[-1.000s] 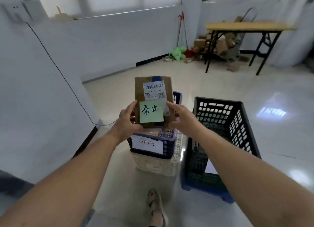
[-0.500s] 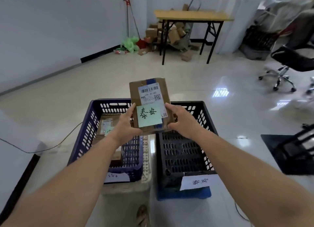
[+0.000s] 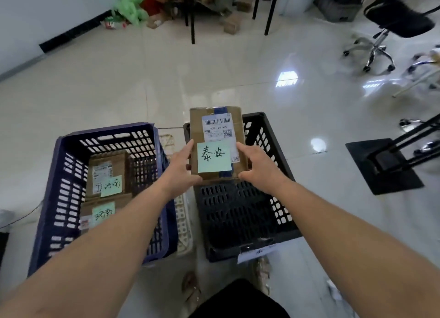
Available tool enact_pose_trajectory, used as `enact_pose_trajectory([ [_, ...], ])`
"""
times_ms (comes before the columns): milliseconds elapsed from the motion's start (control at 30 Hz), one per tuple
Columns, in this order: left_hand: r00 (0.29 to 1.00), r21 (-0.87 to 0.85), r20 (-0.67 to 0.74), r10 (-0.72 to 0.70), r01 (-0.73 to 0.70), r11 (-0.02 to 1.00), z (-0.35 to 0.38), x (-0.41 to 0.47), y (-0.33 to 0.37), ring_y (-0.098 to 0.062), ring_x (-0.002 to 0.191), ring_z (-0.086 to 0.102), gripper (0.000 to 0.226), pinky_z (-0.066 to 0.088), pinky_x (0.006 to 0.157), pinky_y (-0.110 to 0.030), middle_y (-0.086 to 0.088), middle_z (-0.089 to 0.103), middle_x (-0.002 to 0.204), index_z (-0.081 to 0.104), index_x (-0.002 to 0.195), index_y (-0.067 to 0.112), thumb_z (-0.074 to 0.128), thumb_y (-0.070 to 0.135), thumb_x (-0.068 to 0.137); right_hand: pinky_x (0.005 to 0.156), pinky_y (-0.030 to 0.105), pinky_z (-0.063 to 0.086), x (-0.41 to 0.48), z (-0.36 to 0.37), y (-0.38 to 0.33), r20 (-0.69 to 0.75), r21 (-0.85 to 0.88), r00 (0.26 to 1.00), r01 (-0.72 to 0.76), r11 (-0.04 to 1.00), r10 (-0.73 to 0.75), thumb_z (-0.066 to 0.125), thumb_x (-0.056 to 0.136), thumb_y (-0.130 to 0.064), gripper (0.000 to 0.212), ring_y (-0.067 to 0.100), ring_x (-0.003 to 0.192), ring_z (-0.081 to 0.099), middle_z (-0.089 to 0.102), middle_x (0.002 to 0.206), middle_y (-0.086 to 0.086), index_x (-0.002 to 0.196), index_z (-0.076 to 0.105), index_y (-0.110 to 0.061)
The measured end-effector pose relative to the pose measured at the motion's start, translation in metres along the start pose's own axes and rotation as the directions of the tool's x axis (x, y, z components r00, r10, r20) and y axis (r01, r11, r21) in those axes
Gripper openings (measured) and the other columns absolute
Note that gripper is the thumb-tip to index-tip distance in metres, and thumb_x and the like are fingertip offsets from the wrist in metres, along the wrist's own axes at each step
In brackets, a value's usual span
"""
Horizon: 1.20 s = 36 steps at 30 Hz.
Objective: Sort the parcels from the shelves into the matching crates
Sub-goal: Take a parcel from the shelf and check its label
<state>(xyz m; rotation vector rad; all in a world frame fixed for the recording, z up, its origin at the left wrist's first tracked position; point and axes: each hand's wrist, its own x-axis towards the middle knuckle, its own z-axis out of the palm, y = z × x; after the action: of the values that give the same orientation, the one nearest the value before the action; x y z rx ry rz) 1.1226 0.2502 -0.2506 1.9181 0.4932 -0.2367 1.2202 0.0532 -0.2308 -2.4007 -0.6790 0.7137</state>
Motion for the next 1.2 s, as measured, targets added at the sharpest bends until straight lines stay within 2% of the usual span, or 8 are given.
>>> enact_pose_trajectory([
  [100, 0.999, 0.021, -0.005, -0.039, 0.039, 0.999, 0.027, 0.029, -0.009, -0.024, 0.134, 0.031, 0.103, 0.037, 0.108, -0.047, 0.0, 0.026, 0.147, 0.008, 0.152, 0.035, 0.073, 0.006, 0.077, 0.108, 0.024, 0.029, 0.021, -0.002, 0.035, 0.038, 0.001, 0.999, -0.02, 1.0, 0.02, 0.066, 0.085, -0.006, 0.084, 0.016, 0.132, 0.036, 0.031, 0.146, 0.003, 0.153, 0.019, -0.02],
  [233, 0.992, 0.023, 0.005, -0.13, 0.13, 0.991, 0.064, 0.058, -0.025, -0.021, 0.136, 0.027, 0.098, 0.031, 0.102, -0.025, -0.002, 0.021, 0.148, 0.005, 0.154, 0.027, 0.068, 0.001, 0.083, 0.107, 0.024, 0.031, 0.047, 0.007, 0.08, 0.129, 0.007, 0.991, -0.034, 0.999, 0.033, 0.065, 0.086, -0.006, 0.083, 0.015, 0.131, 0.037, 0.03, 0.147, 0.001, 0.153, 0.019, -0.02],
  [500, 0.942, -0.007, 0.051, -0.333, 0.334, 0.943, 0.126, 0.118, -0.078, -0.011, 0.119, 0.034, 0.1, 0.031, 0.102, -0.022, -0.005, 0.023, 0.144, 0.001, 0.153, 0.028, 0.066, -0.001, 0.082, 0.108, 0.021, 0.028, 0.104, 0.05, 0.166, 0.3, 0.022, 0.948, -0.121, 0.992, 0.109, 0.064, 0.088, -0.006, 0.082, 0.014, 0.132, 0.036, 0.027, 0.149, -0.001, 0.154, 0.018, -0.02],
  [633, 0.922, 0.026, 0.015, -0.387, 0.387, 0.922, 0.144, 0.155, -0.107, -0.016, 0.131, 0.029, 0.101, 0.025, 0.097, -0.019, -0.004, 0.02, 0.147, 0.0, 0.153, 0.028, 0.065, 0.0, 0.081, 0.107, 0.023, 0.03, 0.141, 0.074, 0.192, 0.316, 0.023, 0.943, -0.119, 0.993, 0.106, 0.06, 0.09, -0.009, 0.076, 0.016, 0.132, 0.037, 0.025, 0.151, -0.002, 0.153, 0.019, -0.023],
  [833, 0.889, 0.074, -0.132, -0.439, 0.45, 0.89, 0.159, 0.202, -0.151, -0.027, 0.127, 0.036, 0.093, 0.031, 0.098, -0.03, -0.005, 0.019, 0.147, -0.001, 0.152, 0.036, 0.059, 0.007, 0.086, 0.109, 0.028, 0.032, 0.199, 0.119, 0.216, 0.344, 0.014, 0.935, -0.097, 0.995, 0.087, 0.058, 0.091, -0.011, 0.077, 0.02, 0.135, 0.035, 0.018, 0.154, -0.004, 0.154, 0.015, -0.028],
  [900, 0.883, 0.093, -0.18, -0.434, 0.454, 0.886, 0.163, 0.216, -0.165, -0.025, 0.127, 0.036, 0.087, 0.028, 0.089, -0.031, -0.005, 0.024, 0.145, 0.006, 0.151, 0.037, 0.058, 0.011, 0.087, 0.106, 0.023, 0.03, 0.212, 0.134, 0.222, 0.338, 0.008, 0.937, -0.099, 0.995, 0.09, 0.058, 0.091, -0.01, 0.079, 0.019, 0.135, 0.035, 0.017, 0.155, -0.005, 0.154, 0.014, -0.029],
  [1067, 0.88, 0.047, -0.31, -0.36, 0.392, 0.919, 0.171, 0.241, -0.195, -0.021, 0.122, 0.039, 0.074, 0.038, 0.095, -0.034, -0.005, 0.039, 0.137, 0.024, 0.142, 0.034, 0.057, 0.005, 0.082, 0.101, 0.021, 0.031, 0.238, 0.163, 0.23, 0.309, 0.004, 0.949, -0.073, 0.997, 0.068, 0.058, 0.091, -0.012, 0.081, 0.019, 0.133, 0.037, 0.015, 0.154, -0.005, 0.154, 0.01, -0.029],
  [1200, 0.845, 0.045, -0.355, -0.4, 0.443, 0.895, 0.179, 0.246, -0.202, -0.022, 0.128, 0.039, 0.082, 0.037, 0.101, -0.036, -0.006, 0.028, 0.149, 0.012, 0.151, 0.026, 0.052, -0.002, 0.085, 0.1, 0.027, 0.037, 0.242, 0.179, 0.235, 0.288, -0.048, 0.955, -0.052, 0.997, 0.064, 0.058, 0.091, -0.01, 0.083, 0.023, 0.128, 0.043, 0.015, 0.154, -0.002, 0.154, 0.008, -0.029],
])
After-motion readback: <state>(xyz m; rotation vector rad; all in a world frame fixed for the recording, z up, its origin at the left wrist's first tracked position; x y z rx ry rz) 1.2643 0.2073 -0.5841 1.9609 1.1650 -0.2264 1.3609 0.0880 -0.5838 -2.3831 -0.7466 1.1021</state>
